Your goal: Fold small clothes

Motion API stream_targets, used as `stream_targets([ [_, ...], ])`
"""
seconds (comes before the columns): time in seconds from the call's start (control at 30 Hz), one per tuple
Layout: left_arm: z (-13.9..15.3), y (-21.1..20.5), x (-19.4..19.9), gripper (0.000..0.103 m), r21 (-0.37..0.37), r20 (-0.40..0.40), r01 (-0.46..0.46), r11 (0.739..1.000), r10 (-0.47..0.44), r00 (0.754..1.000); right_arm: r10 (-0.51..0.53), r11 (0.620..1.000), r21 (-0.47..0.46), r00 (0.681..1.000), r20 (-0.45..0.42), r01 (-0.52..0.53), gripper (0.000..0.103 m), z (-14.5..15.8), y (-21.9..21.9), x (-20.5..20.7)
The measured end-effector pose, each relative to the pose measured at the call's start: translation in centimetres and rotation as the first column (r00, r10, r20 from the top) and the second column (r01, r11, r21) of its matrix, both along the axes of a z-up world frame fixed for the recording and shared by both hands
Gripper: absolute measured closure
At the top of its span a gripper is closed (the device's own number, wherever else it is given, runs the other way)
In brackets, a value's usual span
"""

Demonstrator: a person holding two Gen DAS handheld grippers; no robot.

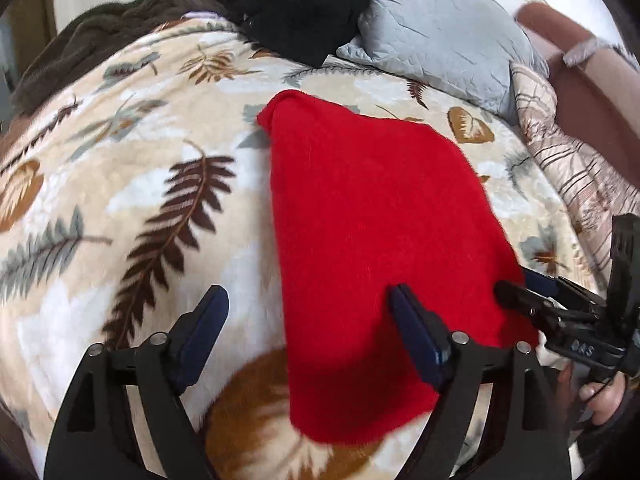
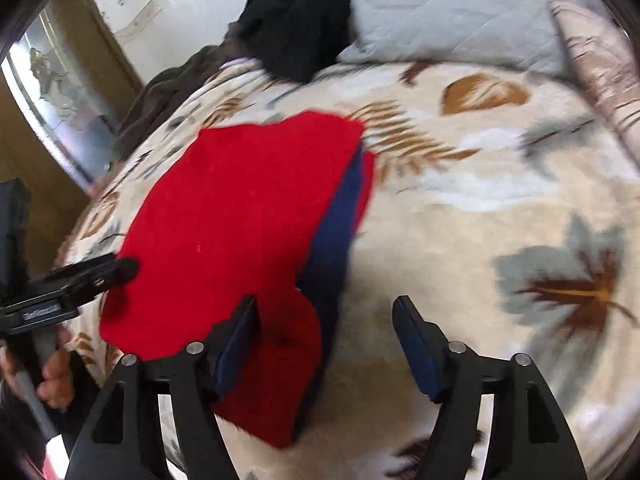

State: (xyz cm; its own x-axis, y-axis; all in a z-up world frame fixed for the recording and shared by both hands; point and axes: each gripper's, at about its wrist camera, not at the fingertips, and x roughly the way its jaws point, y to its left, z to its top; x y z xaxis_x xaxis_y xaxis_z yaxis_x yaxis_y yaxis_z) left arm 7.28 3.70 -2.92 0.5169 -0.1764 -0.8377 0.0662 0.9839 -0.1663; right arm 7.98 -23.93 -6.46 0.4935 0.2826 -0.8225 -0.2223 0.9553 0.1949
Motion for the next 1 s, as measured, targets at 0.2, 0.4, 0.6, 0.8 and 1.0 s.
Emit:
stream_targets([
  [0.2, 0.7, 0.4, -3.7, 0.019, 0.111, 0.052, -0.047, 0.993, 0.041, 0.998, -0.046, 0.972, -0.231, 0.999, 0.027, 0.051, 0.005, 2.2, -0.6, -2.9],
  [0.4, 1.2, -0.3, -6.7, 0.019, 0.186, 0.138, -0.088, 0.979, 0.063, 0.988, -0.074, 0.941, -0.323, 0.994, 0.082, 0.097, 0.001, 3.5, -1.3, -6.3],
  [0.6, 1.6, -1.6, -8.6, 0.019, 0.269, 0.202, -0.105, 0.958, 0.05, 0.978, -0.104, 0.933, -0.326, 0.981, 0.164, 0.153, 0.001, 4.7, -1.8, -8.1],
  [0.8, 1.4, -2.1, -9.2, 0.019, 0.246, 0.186, -0.113, 0.963, 0.067, 0.98, -0.104, 0.916, -0.357, 0.968, 0.23, 0.183, 0.001, 5.6, -2.0, -9.0],
  [1.0, 1.1, -3.0, -9.9, 0.019, 0.231, 0.166, -0.107, 0.967, 0.07, 0.984, -0.108, 0.926, -0.327, 0.963, 0.247, 0.188, 0.001, 6.0, -2.3, -9.8],
])
